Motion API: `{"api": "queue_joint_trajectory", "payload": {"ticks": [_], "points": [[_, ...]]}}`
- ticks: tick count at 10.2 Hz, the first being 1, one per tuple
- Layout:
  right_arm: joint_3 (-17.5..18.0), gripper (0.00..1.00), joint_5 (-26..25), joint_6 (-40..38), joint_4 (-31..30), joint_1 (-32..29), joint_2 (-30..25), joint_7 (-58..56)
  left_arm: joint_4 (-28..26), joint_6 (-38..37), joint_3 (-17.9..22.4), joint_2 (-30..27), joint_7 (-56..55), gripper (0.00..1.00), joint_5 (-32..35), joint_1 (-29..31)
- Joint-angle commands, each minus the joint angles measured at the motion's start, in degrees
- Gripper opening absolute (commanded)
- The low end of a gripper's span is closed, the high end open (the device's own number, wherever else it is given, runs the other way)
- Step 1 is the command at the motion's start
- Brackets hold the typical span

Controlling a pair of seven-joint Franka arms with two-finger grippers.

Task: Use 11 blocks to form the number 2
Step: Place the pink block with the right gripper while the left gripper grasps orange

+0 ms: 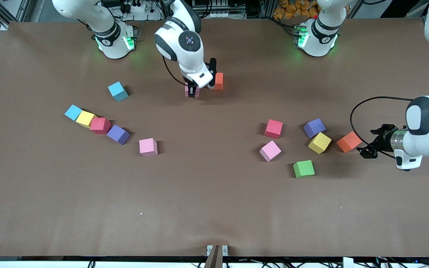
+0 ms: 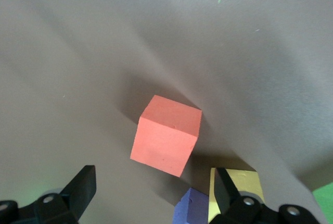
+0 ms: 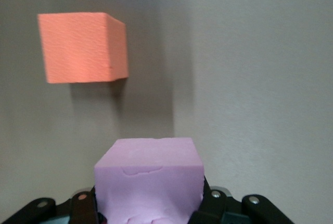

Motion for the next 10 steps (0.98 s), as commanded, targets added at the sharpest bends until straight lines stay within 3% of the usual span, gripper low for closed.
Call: {"api": "queue_joint_trajectory", "payload": {"ticks": [1,5,10], "points": [[1.92,0.42,-0.13,5.67,-5.38,0.07,-2.33,1.02,-5.64,5.76,-0.73,-1.32,-1.39,1.0,1.53,1.18],[4.64,0.42,-0.13,9.9,-8.63,0.34,-2.51,4.35,-7.25,7.19,-0.73,-1.06,-4.11,1.0,1.53,1.09],[4.92,0.42,-0.13,15.7,-9.35,3.23,-0.06,7.08,-8.3,8.69,-0.81,-0.19,-2.19,1.0,5.03,1.09]]}}
